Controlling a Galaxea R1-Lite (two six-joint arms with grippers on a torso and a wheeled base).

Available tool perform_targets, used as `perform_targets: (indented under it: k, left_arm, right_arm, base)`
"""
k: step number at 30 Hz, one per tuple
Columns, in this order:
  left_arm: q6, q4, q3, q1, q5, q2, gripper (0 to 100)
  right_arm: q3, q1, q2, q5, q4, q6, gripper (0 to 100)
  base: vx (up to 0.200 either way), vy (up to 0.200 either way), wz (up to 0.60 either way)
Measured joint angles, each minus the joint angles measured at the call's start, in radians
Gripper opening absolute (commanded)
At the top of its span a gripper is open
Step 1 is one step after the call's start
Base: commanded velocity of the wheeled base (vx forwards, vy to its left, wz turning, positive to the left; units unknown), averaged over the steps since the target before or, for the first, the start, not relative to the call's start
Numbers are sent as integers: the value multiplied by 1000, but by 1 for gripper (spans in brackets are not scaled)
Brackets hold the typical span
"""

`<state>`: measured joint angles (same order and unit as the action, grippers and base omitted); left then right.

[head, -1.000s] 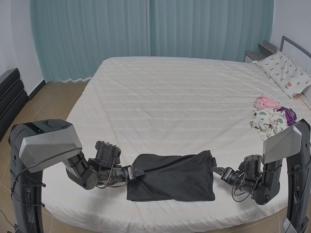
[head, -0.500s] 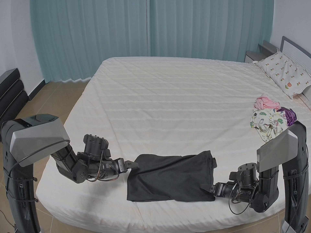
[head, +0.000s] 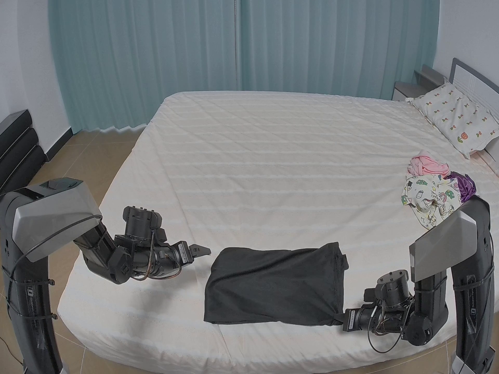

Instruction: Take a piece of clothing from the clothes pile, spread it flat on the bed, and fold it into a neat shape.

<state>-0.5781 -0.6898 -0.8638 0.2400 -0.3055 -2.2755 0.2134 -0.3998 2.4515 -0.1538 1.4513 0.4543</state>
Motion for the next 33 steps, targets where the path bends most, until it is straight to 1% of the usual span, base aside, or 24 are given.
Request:
perform_targets:
  k: [5,8,11,14,17,18,23,27,29,33]
  left_arm:
    - [-10,0,-11,-1,0,-6,100]
    - [-17,-2,-20,-3,2,-11,100]
    - [-52,-6,-40,-1,2,-16,100]
    - [-95,-9,-75,10,7,-23,100]
    - [-109,-8,-115,37,15,-35,100]
    - [-112,-8,-125,44,17,-39,100]
    - [-114,-7,-159,83,33,-61,100]
    - [-111,-9,-196,133,79,-93,100]
    - [-109,-9,-217,145,99,-114,100]
    - [-104,-9,-238,161,104,-141,100]
  right_arm:
    - [-20,12,-7,1,0,-13,0]
    - [-44,22,-10,0,2,-44,0]
    - [-86,33,-12,-12,15,-91,0]
    - [-111,47,-12,-21,38,-101,0]
    - [-138,54,-12,-25,50,-108,0]
    - [-144,56,-12,-26,51,-110,100]
    - [-159,60,-11,-28,56,-111,100]
    - [-162,61,-8,-28,96,-105,100]
    - [-162,62,-4,-27,100,-99,100]
    - [-156,64,-3,-27,101,-73,100]
  base:
    - [0,0,0]
    - [0,0,0]
    - [0,0,0]
    - [0,0,0]
    - [0,0,0]
    - [0,0,0]
    - [0,0,0]
    - [0,0,0]
    - [0,0,0]
    - [0,0,0]
